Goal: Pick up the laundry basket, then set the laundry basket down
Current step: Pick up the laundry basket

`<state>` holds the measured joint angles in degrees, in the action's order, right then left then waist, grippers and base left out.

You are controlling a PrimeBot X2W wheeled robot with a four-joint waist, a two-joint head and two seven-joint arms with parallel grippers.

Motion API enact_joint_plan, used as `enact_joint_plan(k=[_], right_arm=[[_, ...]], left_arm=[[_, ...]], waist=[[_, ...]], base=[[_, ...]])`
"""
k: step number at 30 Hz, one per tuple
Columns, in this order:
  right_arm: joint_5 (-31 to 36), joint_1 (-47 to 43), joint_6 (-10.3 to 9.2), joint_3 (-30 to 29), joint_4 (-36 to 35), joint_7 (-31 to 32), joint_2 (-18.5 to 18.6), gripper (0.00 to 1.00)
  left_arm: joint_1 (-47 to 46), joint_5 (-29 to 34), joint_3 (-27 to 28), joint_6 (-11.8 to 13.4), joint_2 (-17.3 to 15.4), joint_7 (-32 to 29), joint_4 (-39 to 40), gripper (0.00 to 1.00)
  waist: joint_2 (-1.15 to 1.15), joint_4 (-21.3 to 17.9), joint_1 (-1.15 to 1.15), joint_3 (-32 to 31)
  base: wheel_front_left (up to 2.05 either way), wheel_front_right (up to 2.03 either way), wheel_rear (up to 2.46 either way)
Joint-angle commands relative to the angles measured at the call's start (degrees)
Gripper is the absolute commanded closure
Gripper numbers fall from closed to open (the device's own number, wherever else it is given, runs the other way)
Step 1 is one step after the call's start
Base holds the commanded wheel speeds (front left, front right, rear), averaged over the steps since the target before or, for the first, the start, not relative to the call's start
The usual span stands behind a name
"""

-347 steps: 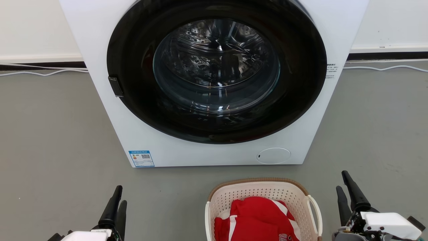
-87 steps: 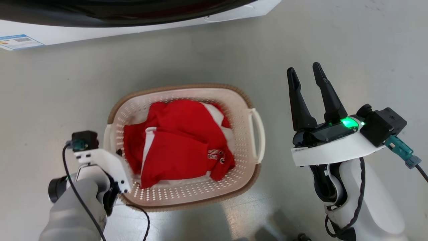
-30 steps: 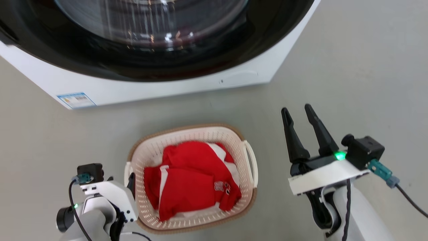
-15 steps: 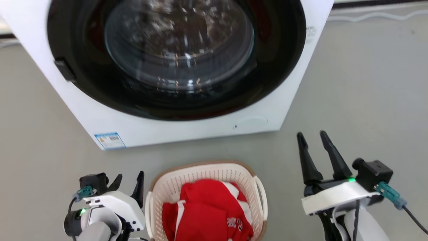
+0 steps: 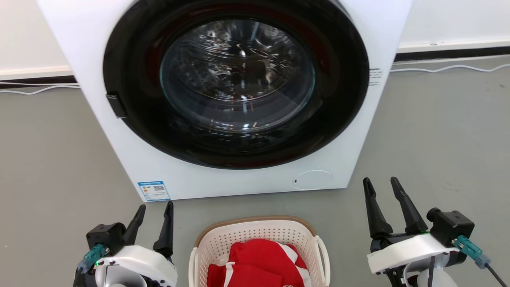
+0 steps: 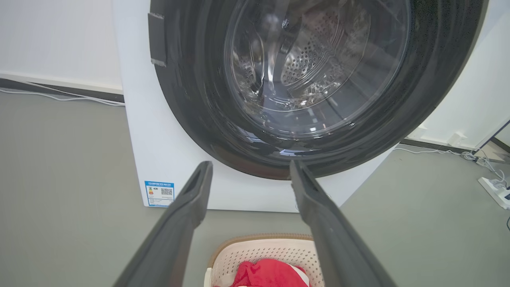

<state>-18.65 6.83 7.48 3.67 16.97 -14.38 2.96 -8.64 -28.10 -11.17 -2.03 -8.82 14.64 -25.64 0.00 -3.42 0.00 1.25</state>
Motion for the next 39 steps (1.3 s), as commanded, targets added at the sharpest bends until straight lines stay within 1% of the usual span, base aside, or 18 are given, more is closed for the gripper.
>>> enact_joint_plan(k=[1,6,13,22,39], right_arm=[[0.6,0.6,0.01,1.0,-1.8,-0.6,-0.1,0.00],[1.1,-0.2,0.01,0.5,-2.0,-0.6,-0.1,0.00],[1.9,0.0,0.01,0.4,-2.3,-0.6,-0.1,0.00],[2.9,0.5,0.01,0.5,-2.2,-0.6,-0.1,0.00],[3.0,0.6,0.01,0.2,-2.4,-0.6,-0.1,0.00]], left_arm=[[-0.8,0.8,2.3,0.1,-0.5,0.4,2.2,0.00],[2.0,3.9,5.4,-0.5,0.5,0.4,9.0,0.00],[3.7,8.6,7.7,-1.5,1.4,0.4,14.3,0.00],[4.2,11.1,10.2,-2.2,3.5,0.4,15.5,0.00],[4.1,12.8,12.2,-3.5,5.0,0.4,14.1,0.00]], waist=[[0.00,0.5,0.00,-0.2],[0.00,1.4,0.00,-0.2],[0.00,1.7,0.00,0.2],[0.00,0.9,0.00,0.5],[0.00,0.8,0.00,0.8]], base=[[0.00,0.00,0.00],[0.00,0.00,0.00],[0.00,0.00,0.00],[0.00,0.00,0.00],[0.00,0.00,0.00]])
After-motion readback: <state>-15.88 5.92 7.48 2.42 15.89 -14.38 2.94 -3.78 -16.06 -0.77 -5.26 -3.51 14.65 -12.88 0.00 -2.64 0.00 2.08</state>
